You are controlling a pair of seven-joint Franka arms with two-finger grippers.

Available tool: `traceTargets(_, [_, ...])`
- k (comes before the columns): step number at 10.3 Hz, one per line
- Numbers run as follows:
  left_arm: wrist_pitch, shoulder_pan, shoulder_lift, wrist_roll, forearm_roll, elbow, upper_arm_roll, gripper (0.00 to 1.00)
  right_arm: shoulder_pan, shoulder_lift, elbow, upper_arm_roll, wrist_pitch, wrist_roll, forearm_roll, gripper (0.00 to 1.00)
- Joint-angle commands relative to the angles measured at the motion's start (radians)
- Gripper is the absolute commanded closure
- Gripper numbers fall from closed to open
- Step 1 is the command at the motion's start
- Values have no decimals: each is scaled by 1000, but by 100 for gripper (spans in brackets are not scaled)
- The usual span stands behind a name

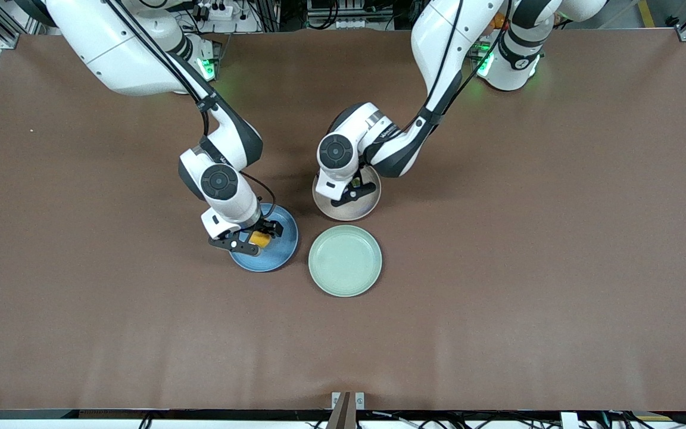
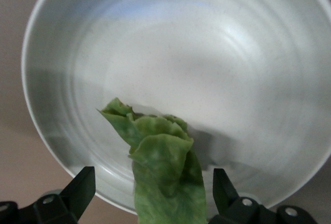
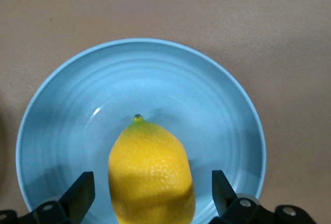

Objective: Pick lemon and lettuce from blue and beige plates
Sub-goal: 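Close the right gripper on the lemon while the left gripper grasps the lettuce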

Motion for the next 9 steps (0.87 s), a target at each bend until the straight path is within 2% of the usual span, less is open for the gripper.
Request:
traceTargets(1, [17, -15, 16, -4, -17, 16, 10, 0, -3, 35, 6, 10, 35, 70, -68, 0])
traceTargets(2, [28, -28, 16, -3, -6, 16, 12, 5, -3, 40, 7, 10, 35, 71, -68, 0])
traceTargets(4, [29, -31, 16, -23, -3, 16, 12, 100, -1, 55, 7, 10, 47, 94, -95, 0])
traceTargets(6, [31, -32, 16, -44, -1, 14, 12, 100, -1, 69, 7, 10, 48, 132, -148, 3])
traceTargets(9, [29, -32, 8, -46, 0, 14, 12, 100, 0, 73, 8, 10, 48, 133, -151, 17])
